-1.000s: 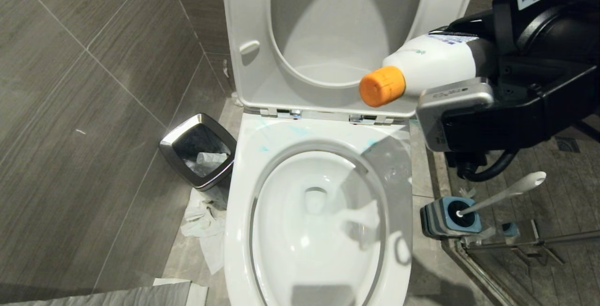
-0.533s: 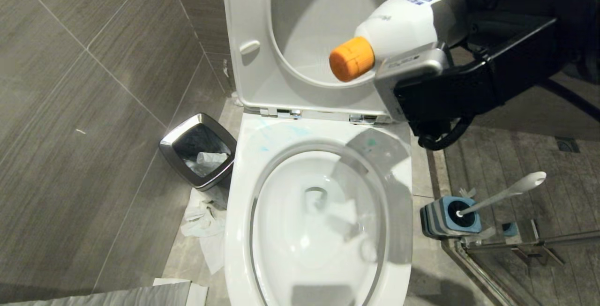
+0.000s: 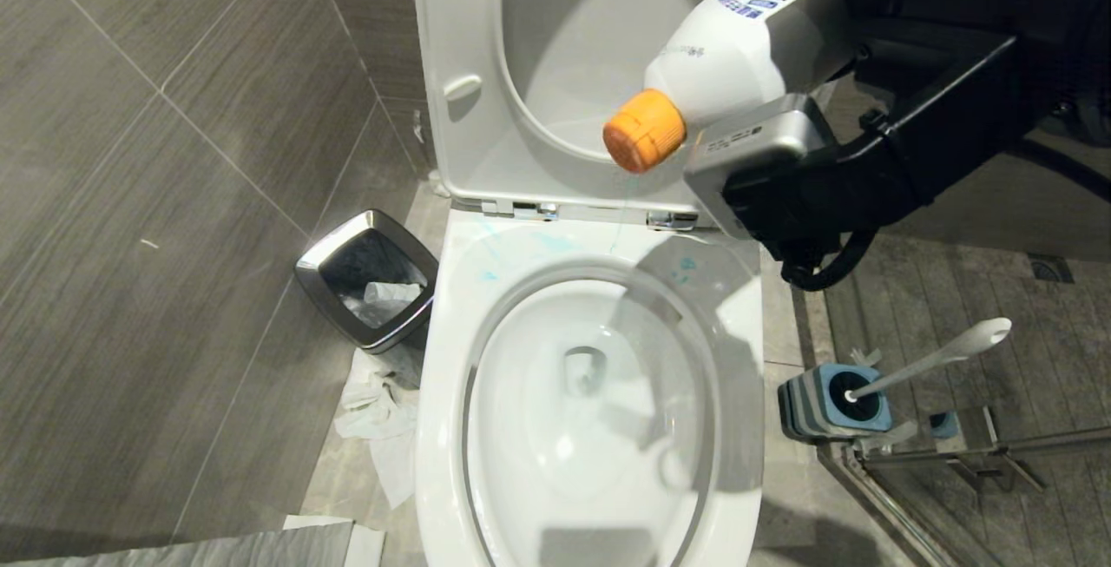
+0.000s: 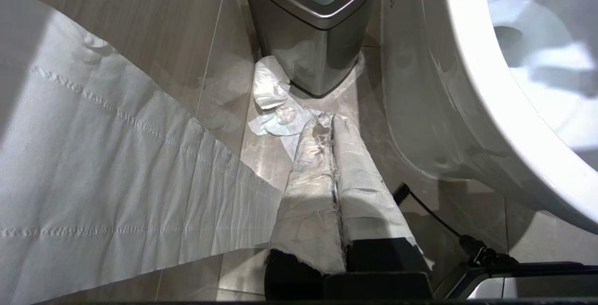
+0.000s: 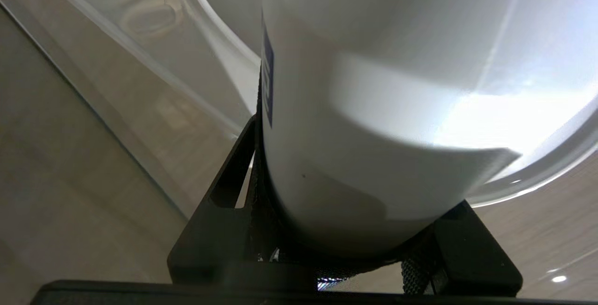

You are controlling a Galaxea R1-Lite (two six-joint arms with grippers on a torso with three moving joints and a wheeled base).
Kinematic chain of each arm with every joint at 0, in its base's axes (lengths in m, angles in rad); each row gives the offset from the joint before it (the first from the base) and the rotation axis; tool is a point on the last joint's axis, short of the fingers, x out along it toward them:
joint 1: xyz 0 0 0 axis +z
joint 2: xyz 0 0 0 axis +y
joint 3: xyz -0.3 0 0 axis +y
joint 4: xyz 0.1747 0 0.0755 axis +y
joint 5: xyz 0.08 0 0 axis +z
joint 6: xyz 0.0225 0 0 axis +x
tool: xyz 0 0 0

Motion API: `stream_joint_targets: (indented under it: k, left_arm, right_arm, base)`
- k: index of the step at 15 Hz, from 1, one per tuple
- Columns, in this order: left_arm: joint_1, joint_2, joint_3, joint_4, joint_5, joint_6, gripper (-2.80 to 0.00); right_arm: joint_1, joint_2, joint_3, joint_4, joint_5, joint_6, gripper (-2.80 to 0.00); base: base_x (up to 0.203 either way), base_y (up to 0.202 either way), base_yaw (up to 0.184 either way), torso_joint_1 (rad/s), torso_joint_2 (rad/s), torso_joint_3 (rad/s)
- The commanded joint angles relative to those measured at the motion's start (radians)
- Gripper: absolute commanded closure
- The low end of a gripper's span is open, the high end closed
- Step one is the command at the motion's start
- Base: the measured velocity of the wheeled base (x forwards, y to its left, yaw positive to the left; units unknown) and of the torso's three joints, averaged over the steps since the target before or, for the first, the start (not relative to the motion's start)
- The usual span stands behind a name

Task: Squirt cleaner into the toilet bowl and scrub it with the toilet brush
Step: Pour in the cleaning agent

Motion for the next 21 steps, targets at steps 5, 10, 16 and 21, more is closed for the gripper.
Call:
stream_joint_targets:
  k: [5, 10, 16, 21]
  left_arm:
    - [0.000, 0.001, 0.002, 0.000, -0.001, 0.000, 0.00]
    - [-0.001, 0.001, 0.002, -0.001, -0.001, 0.001, 0.00]
    - [0.000, 0.001, 0.002, 0.000, -0.001, 0.000, 0.00]
    - [-0.001, 0.001, 0.002, 0.000, -0.001, 0.000, 0.00]
  right_arm:
    - [0.014, -0.003, -0.016, -0.004, -0.006, -0.084, 0.00]
    - [0.014, -0.012, -0.014, -0.006, -0.006, -0.083, 0.00]
    - [0.014, -0.023, -0.006, -0.007, -0.008, -0.064, 0.00]
    - [0.014, -0.053, 0.035, -0.003, -0.011, 0.074, 0.00]
  base:
    - [0.000, 0.000, 0.000, 0.000, 0.00, 0.000]
    - [0.000, 0.000, 0.000, 0.000, 0.00, 0.000]
    - [0.000, 0.000, 0.000, 0.000, 0.00, 0.000]
    - [0.000, 0.000, 0.000, 0.000, 0.00, 0.000]
